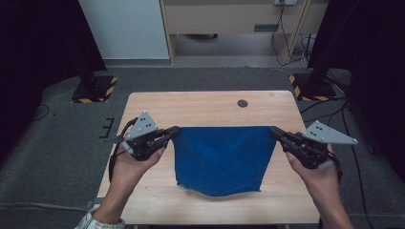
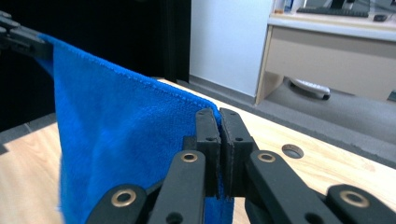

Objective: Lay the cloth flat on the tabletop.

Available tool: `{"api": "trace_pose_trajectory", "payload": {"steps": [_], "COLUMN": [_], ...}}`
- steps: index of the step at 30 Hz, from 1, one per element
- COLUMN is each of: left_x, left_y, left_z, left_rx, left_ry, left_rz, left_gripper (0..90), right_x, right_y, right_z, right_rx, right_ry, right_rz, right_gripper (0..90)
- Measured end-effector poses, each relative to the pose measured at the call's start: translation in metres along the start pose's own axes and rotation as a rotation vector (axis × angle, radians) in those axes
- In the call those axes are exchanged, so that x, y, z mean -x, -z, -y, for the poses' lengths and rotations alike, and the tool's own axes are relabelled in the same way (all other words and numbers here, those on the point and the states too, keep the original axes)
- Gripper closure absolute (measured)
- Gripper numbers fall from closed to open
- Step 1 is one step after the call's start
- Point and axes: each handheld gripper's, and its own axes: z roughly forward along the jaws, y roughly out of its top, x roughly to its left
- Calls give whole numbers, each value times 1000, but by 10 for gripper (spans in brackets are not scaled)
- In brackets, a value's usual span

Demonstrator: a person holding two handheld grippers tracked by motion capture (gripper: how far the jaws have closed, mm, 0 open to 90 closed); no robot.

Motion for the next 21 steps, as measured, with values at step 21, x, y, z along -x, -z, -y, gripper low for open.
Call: {"api": "trace_pose_trajectory", "payload": {"steps": [21], "left_x": [-54], "left_y": [-76], "left_z": [31], "left_rx": [-100], "left_ry": [111], "left_rz": [-44], "left_gripper": [870], "right_x": [52], "right_y": [-102], "right_z": [36], "right_rx": [-146], "right_ry": [-46], "right_rz": [47], "right_gripper": [875]}}
